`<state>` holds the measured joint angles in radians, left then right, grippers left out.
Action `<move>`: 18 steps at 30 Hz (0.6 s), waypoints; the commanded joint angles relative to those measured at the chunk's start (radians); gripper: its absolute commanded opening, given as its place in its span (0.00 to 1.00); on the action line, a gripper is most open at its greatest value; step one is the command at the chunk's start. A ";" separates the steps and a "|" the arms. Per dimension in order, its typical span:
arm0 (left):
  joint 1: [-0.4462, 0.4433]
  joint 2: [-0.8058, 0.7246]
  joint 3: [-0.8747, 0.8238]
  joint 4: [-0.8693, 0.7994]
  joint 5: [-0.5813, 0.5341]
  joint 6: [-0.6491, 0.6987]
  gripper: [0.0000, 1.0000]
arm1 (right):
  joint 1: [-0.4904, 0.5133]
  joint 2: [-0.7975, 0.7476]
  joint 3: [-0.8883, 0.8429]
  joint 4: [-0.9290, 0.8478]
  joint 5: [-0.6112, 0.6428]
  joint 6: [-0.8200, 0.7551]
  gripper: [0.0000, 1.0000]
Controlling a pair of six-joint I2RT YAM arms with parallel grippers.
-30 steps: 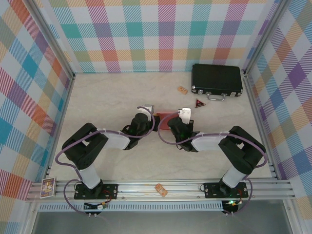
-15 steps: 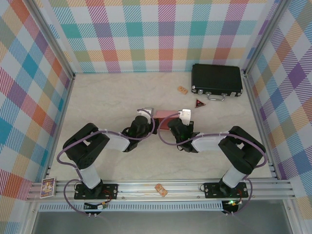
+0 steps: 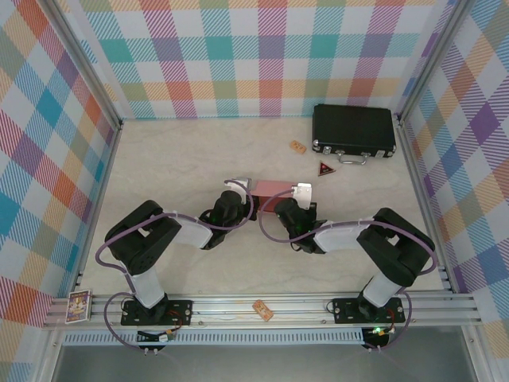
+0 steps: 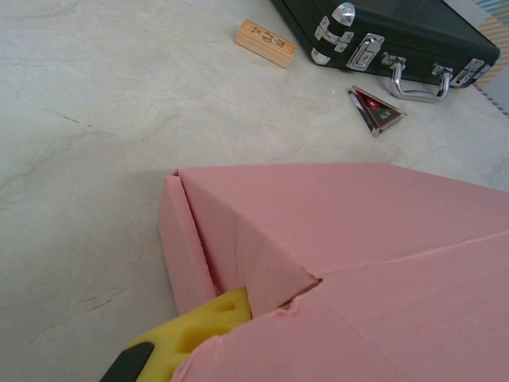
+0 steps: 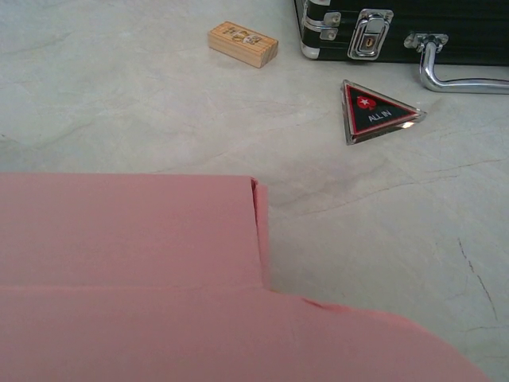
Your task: Fold the paper box
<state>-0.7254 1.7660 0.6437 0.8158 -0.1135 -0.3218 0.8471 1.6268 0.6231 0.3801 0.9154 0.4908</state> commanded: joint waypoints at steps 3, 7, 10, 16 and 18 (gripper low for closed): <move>-0.013 0.019 -0.033 -0.001 0.024 -0.013 0.07 | 0.012 -0.018 -0.031 -0.073 -0.026 0.014 0.13; -0.015 0.023 -0.042 0.002 0.029 -0.013 0.07 | 0.012 -0.023 -0.041 -0.081 -0.027 0.019 0.19; -0.015 0.024 -0.047 0.004 0.032 -0.013 0.07 | 0.013 -0.028 -0.051 -0.083 -0.026 0.020 0.23; -0.015 0.021 -0.050 0.006 0.047 -0.010 0.11 | 0.015 -0.043 -0.064 -0.084 -0.032 0.012 0.30; -0.014 0.018 -0.050 0.006 0.050 -0.008 0.12 | 0.017 -0.053 -0.067 -0.090 -0.031 0.011 0.32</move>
<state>-0.7311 1.7710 0.6102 0.8261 -0.0868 -0.3225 0.8581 1.6047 0.5709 0.3157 0.8806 0.4934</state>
